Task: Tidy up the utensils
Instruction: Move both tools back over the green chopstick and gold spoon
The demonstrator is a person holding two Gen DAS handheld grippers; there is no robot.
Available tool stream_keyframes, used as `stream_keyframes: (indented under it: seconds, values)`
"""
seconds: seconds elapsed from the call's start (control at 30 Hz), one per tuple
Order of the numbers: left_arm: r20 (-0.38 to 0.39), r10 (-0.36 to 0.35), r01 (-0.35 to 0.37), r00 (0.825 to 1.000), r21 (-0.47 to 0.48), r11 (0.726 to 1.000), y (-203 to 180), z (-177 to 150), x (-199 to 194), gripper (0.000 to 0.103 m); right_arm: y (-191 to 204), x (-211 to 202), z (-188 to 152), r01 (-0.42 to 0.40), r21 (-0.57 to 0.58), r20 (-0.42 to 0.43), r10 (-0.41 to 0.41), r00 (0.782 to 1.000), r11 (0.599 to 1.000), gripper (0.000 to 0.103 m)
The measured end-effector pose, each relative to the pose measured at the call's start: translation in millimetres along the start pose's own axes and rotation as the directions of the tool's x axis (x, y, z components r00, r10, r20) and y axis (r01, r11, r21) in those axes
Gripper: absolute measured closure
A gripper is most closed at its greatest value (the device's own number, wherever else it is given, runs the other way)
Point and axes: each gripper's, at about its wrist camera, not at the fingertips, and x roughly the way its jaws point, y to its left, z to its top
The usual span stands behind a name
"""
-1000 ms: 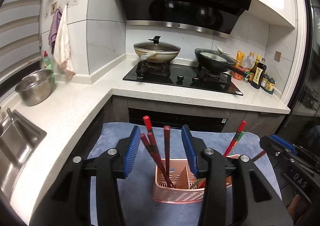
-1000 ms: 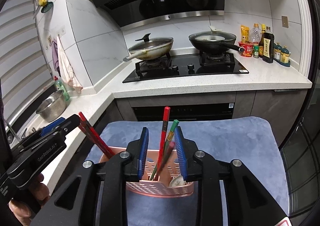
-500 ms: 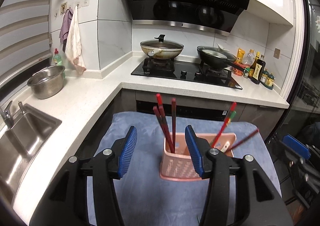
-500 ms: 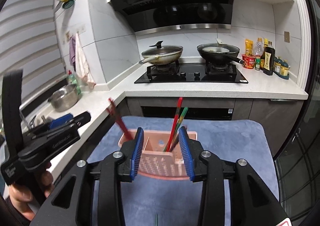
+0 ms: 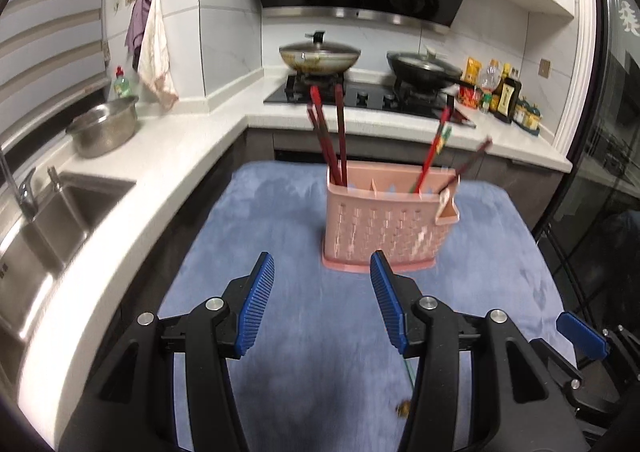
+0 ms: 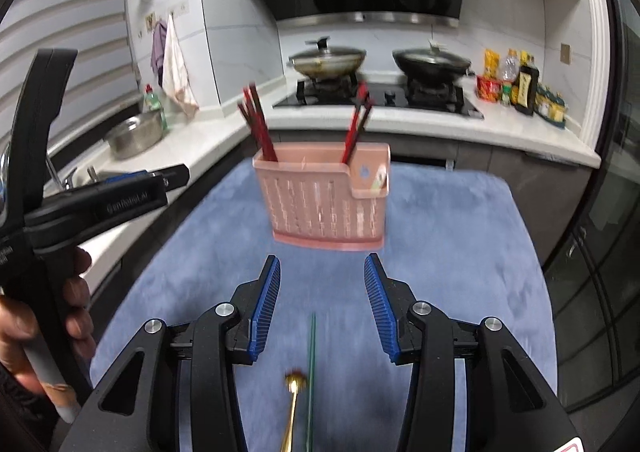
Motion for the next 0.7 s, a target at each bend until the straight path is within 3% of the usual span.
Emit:
stream_keyframes:
  seconds: [0.37,0.7]
  values:
    - [-0.126,0.014,-0.013,0.992,0.012,1.000,5,-79,3,0.051,-5,2,-93,0.063,0.032,-0.145,-0.058,0.988,0.998,0.060]
    - [-0.226,0.019,-0.014,0.974,0.026,1.000,4,-140,7,0.051,5,14,-155,0.065,0.029,-0.255,-0.056,0.965,0.997,0.061]
